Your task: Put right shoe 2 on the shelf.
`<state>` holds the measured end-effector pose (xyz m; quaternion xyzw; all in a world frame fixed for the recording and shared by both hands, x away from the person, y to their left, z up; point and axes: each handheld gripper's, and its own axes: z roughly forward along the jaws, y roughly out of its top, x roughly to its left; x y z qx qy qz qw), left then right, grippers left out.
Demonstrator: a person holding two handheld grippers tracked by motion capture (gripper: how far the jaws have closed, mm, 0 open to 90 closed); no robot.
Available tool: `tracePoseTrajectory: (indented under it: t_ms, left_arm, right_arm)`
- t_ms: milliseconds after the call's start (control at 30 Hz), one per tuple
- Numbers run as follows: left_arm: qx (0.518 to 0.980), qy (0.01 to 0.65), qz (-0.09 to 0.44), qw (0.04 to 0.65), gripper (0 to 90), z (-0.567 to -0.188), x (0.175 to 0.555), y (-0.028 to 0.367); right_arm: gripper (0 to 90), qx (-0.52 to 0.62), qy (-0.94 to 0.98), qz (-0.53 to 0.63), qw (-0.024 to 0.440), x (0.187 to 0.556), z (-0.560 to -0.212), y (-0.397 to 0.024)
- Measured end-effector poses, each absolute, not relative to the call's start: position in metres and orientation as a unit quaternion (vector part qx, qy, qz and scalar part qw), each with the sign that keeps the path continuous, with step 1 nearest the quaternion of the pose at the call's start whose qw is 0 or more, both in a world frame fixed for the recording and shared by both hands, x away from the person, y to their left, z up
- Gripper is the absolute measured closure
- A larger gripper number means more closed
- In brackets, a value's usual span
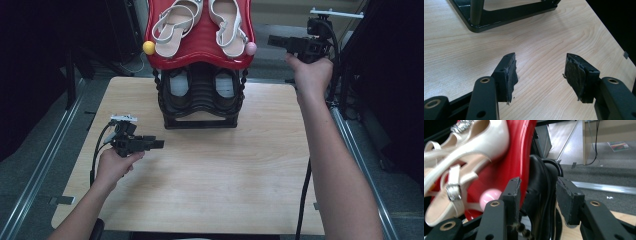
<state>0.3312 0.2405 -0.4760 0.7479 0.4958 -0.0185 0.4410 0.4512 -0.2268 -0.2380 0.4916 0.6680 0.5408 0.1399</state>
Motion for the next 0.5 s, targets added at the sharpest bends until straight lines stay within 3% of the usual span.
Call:
tracePoseTrajectory:
  t_ms: [500]
  left_arm:
    - [0.747,0.495,-0.015,0.444,42.8,-0.476,0.331,0.241]
  right_arm:
    - [53.8,0.497,0.668,0.54,0.122,0.428,-0.282,-0.24]
